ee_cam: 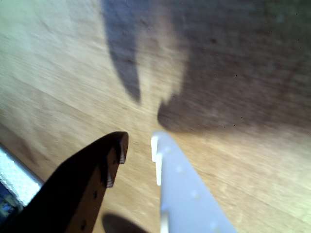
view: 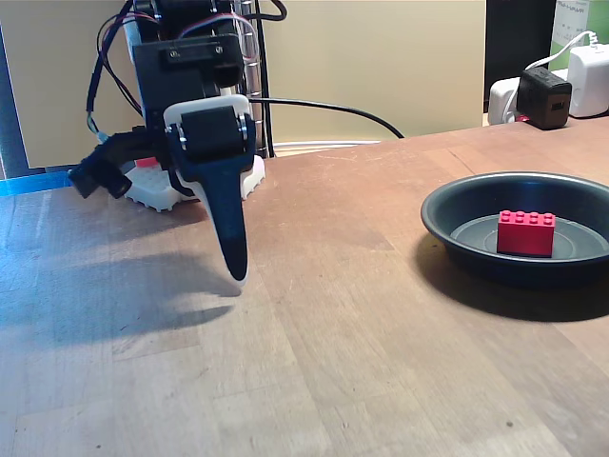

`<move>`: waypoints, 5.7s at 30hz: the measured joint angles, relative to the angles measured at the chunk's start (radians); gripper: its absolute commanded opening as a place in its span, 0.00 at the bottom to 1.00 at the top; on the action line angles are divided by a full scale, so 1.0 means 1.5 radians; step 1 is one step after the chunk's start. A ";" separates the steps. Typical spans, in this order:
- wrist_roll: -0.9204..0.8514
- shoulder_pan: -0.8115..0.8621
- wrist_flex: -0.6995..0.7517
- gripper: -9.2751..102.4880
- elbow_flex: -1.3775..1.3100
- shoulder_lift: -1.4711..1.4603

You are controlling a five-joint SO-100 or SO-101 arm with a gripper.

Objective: Grasp a lego block and put it in the bin.

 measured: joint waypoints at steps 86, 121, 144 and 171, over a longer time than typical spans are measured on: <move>-0.075 0.042 -0.005 0.08 0.001 0.001; -0.075 0.042 -0.005 0.08 0.001 0.001; -0.075 0.042 -0.005 0.08 0.001 0.001; -0.075 0.042 -0.005 0.08 0.001 0.001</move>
